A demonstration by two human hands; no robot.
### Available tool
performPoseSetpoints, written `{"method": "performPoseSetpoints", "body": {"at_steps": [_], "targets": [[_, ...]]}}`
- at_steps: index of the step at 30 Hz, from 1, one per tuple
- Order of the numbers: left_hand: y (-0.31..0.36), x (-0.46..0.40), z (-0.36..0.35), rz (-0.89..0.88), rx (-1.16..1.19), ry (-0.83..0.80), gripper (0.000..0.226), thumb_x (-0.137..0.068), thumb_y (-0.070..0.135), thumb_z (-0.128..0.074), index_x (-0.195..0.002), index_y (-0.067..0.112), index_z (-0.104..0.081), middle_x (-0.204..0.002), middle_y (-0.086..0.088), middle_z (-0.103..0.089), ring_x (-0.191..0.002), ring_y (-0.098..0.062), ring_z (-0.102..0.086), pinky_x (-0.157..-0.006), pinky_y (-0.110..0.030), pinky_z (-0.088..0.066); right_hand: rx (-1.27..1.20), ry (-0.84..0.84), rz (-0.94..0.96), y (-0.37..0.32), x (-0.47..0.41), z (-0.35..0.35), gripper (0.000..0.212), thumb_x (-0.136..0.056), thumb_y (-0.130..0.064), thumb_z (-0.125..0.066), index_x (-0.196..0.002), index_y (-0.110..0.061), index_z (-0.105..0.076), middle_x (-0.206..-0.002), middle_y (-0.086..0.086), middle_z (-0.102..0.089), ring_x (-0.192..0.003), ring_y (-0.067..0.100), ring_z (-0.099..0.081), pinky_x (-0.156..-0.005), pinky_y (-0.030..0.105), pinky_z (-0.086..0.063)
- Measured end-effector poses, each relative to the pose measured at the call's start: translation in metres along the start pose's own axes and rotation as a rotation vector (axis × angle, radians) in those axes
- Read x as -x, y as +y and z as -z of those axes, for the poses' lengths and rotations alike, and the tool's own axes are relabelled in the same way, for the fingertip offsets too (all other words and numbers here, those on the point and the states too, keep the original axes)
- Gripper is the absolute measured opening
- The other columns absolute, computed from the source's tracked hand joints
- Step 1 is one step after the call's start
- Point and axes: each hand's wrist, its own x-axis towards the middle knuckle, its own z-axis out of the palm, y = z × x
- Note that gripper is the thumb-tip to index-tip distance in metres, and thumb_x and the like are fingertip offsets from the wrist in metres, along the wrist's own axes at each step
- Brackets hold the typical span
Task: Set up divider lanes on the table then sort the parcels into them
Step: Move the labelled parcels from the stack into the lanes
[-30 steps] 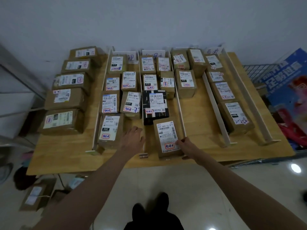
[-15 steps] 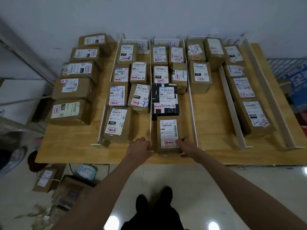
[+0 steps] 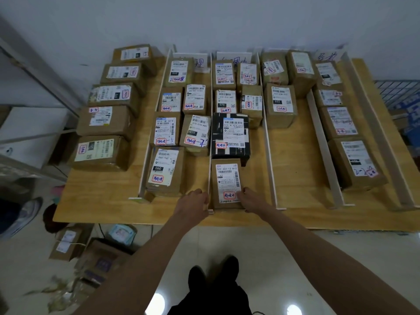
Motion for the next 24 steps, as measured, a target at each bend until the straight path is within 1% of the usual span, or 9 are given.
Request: {"method": "performPoseSetpoints", "body": {"at_steps": [2,4,7,10,15,17,20,22,24], "targets": [[-0.001,-0.001,0.003,-0.017,-0.033,-0.016,0.035,-0.087,0.036,-0.069,-0.116,0.021,-0.059,-0.115,0.003,-0.058,-0.101,-0.018,-0.060,-0.083,-0.033,-0.053,0.081,0.060,0.032,-0.005,0.001,0.000,0.044,-0.105,-0.033,-0.037,-0.138,-0.004,-0.043,-0.139,0.016,-0.053,-0.115,0.029,-0.057,-0.096,0.041,-0.050],[-0.001,0.000,0.008,-0.034,-0.067,-0.017,0.039,-0.087,0.040,-0.068,-0.119,0.020,-0.058,-0.118,0.002,-0.058,-0.102,-0.019,-0.060,-0.084,-0.033,-0.053,0.154,0.148,0.049,-0.009,0.005,0.002,0.046,-0.103,-0.035,-0.040,-0.138,-0.005,-0.040,-0.139,0.019,-0.048,-0.118,0.034,-0.056,-0.097,0.047,-0.050],[0.001,0.002,0.018,-0.061,-0.101,0.034,0.037,-0.093,0.038,-0.060,-0.124,0.019,-0.056,-0.122,0.000,-0.056,-0.108,-0.020,-0.057,-0.085,-0.033,-0.049,0.282,0.288,0.162,-0.022,0.023,0.009,0.040,-0.103,-0.031,-0.040,-0.136,-0.008,-0.040,-0.135,0.017,-0.045,-0.117,0.035,-0.054,-0.095,0.051,-0.050],[-0.003,0.006,0.036,-0.055,-0.108,0.141,0.036,-0.097,0.038,-0.050,-0.126,0.018,-0.054,-0.124,0.000,-0.055,-0.114,-0.020,-0.054,-0.089,-0.036,-0.047,0.393,0.460,0.311,-0.036,0.040,0.017,0.037,-0.102,-0.029,-0.042,-0.134,-0.012,-0.043,-0.135,0.012,-0.047,-0.120,0.028,-0.049,-0.096,0.046,-0.048],[-0.023,0.018,0.075,-0.025,-0.155,0.414,0.034,-0.099,0.038,-0.039,-0.119,0.018,-0.057,-0.125,-0.003,-0.056,-0.117,-0.024,-0.053,-0.100,-0.040,-0.039,0.593,0.692,0.511,-0.071,0.064,0.019,0.044,-0.101,-0.031,-0.039,-0.143,-0.016,-0.040,-0.144,0.005,-0.045,-0.131,0.022,-0.043,-0.111,0.040,-0.037],[-0.033,0.025,0.090,0.010,-0.134,0.507,0.040,-0.101,0.039,-0.035,-0.128,0.018,-0.056,-0.135,-0.003,-0.055,-0.127,-0.023,-0.049,-0.108,-0.041,-0.036,0.640,0.732,0.553,-0.088,0.068,0.016,0.047,-0.103,-0.033,-0.036,-0.146,-0.015,-0.040,-0.150,0.005,-0.042,-0.139,0.023,-0.037,-0.117,0.041,-0.030],[-0.053,0.037,0.111,0.092,-0.130,0.507,0.050,-0.104,0.042,-0.025,-0.144,0.021,-0.044,-0.153,-0.003,-0.039,-0.143,-0.022,-0.033,-0.117,-0.042,-0.025,0.654,0.713,0.580,-0.115,0.069,0.007,0.051,-0.104,-0.037,-0.032,-0.151,-0.018,-0.034,-0.158,0.006,-0.032,-0.148,0.024,-0.025,-0.123,0.045,-0.018],[-0.068,0.047,0.123,0.136,-0.123,0.517,0.051,-0.105,0.042,-0.021,-0.148,0.021,-0.039,-0.156,-0.003,-0.036,-0.145,-0.021,-0.029,-0.119,-0.042,-0.021,0.667,0.687,0.614,-0.134,0.069,0.001,0.052,-0.105,-0.039,-0.030,-0.154,-0.020,-0.028,-0.162,0.004,-0.025,-0.150,0.023,-0.019,-0.124,0.044,-0.012],[-0.083,0.057,0.133,0.186,-0.129,0.565,0.051,-0.105,0.042,-0.019,-0.146,0.021,-0.041,-0.153,-0.003,-0.040,-0.142,-0.022,-0.032,-0.118,-0.042,-0.023,0.675,0.674,0.654,-0.152,0.067,-0.006,0.054,-0.105,-0.040,-0.029,-0.155,-0.021,-0.025,-0.163,0.003,-0.022,-0.151,0.022,-0.016,-0.123,0.043,-0.009]]}}
